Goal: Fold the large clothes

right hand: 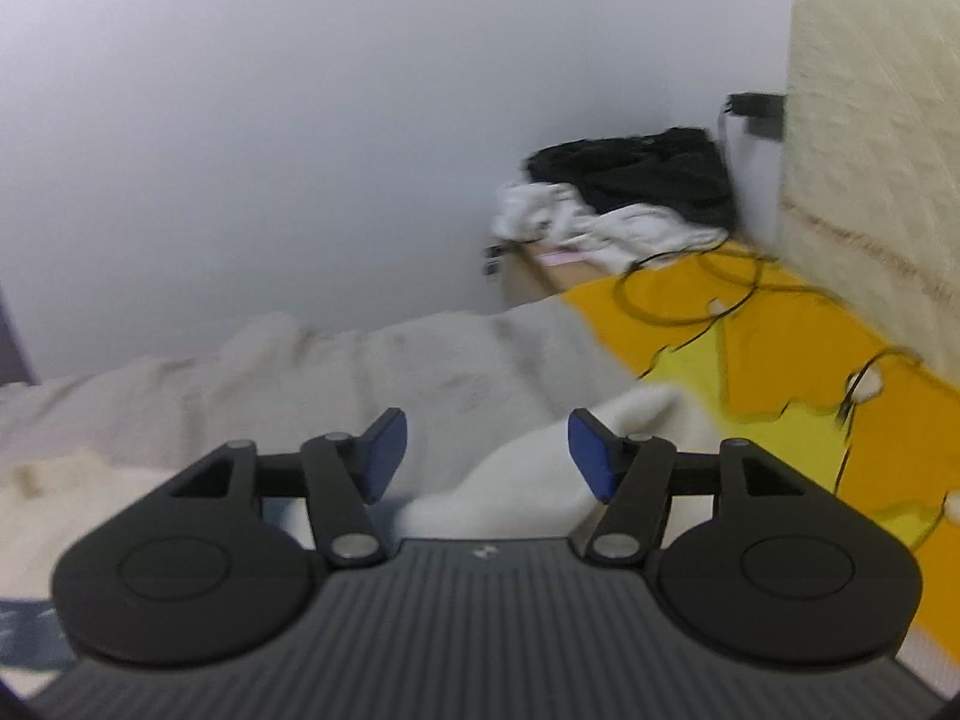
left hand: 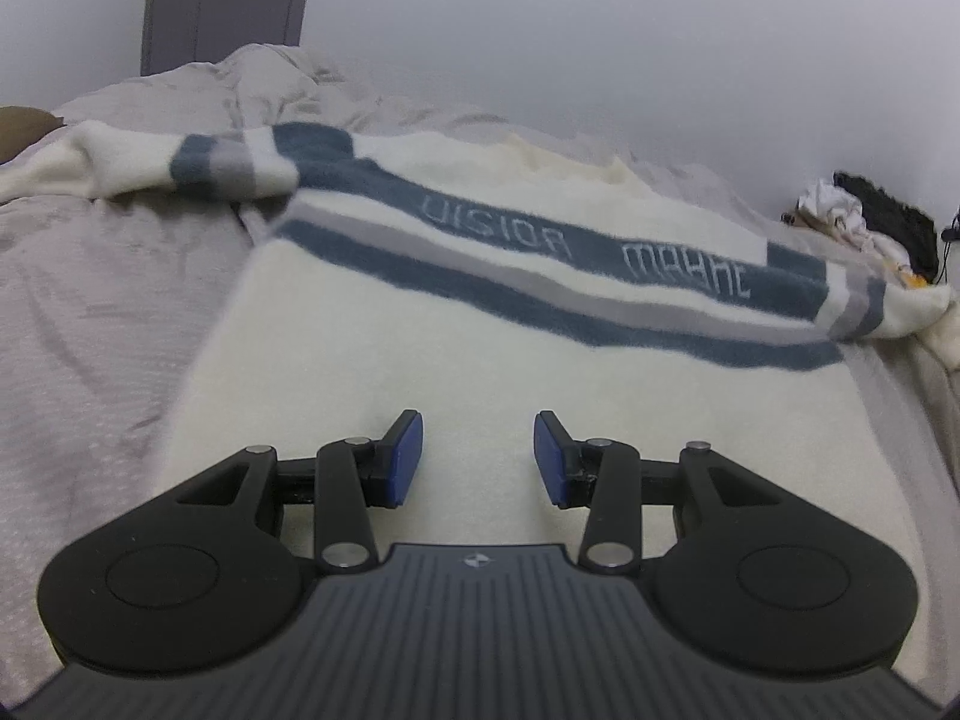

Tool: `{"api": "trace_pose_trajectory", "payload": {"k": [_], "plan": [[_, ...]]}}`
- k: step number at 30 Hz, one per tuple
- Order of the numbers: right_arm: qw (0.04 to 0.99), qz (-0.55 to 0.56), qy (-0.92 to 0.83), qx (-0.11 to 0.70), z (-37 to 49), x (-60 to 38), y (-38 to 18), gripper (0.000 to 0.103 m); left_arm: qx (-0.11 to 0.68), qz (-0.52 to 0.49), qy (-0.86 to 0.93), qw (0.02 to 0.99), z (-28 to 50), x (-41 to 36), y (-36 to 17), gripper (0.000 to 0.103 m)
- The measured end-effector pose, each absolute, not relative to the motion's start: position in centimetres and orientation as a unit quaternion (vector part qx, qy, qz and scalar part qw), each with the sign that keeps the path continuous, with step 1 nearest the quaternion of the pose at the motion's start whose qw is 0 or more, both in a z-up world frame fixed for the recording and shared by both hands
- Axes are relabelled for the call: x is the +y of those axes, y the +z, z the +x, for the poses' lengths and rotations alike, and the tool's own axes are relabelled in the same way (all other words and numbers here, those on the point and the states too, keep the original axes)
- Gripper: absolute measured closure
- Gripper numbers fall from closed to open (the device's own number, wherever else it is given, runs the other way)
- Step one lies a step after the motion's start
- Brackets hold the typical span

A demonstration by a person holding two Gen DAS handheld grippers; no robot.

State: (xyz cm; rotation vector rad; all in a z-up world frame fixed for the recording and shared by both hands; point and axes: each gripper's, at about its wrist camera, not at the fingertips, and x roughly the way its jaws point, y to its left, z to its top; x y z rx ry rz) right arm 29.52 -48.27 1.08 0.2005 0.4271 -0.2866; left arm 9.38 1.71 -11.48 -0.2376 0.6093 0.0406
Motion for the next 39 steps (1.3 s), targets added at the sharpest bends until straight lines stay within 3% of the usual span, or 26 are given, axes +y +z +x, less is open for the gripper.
{"api": "trace_pose_trajectory", "payload": {"k": [11, 14, 19, 22, 26, 37, 38, 39], "plan": [[0.941, 0.182, -0.003, 0.286, 16.0, -35.4, -0.8, 0.041, 0.264, -0.209, 0.034, 0.941, 5.1, 6.5, -8.2, 0.056], [0.922, 0.202, 0.048, 0.328, 13.2, -32.2, -2.5, 0.031, 0.247, -0.238, 0.049, 0.938, 3.9, 8.8, -7.1, 0.056], [0.906, 0.167, 0.106, 0.375, 10.7, -28.6, -4.6, 0.030, 0.267, -0.286, 0.068, 0.918, 3.5, 12.3, -7.3, 0.053], [0.909, 0.140, 0.102, 0.379, 9.7, -28.1, -5.6, 0.020, 0.288, -0.349, 0.083, 0.888, 3.7, 14.6, -8.7, 0.049], [0.908, 0.149, 0.059, 0.386, 9.0, -29.6, -6.9, 0.020, 0.293, -0.432, 0.084, 0.849, 3.9, 16.6, -11.0, 0.045], [0.866, 0.223, -0.008, 0.447, 11.0, -32.5, -11.9, 0.018, 0.320, -0.450, 0.017, 0.833, 5.6, 14.9, -12.8, 0.043], [0.866, 0.223, -0.006, 0.447, 10.9, -32.3, -11.9, 0.019, 0.323, -0.452, 0.005, 0.832, 5.6, 14.7, -12.8, 0.042], [0.865, 0.227, 0.000, 0.447, 11.0, -32.3, -11.9, 0.027, 0.325, -0.454, -0.009, 0.829, 5.6, 14.5, -12.8, 0.042]]}}
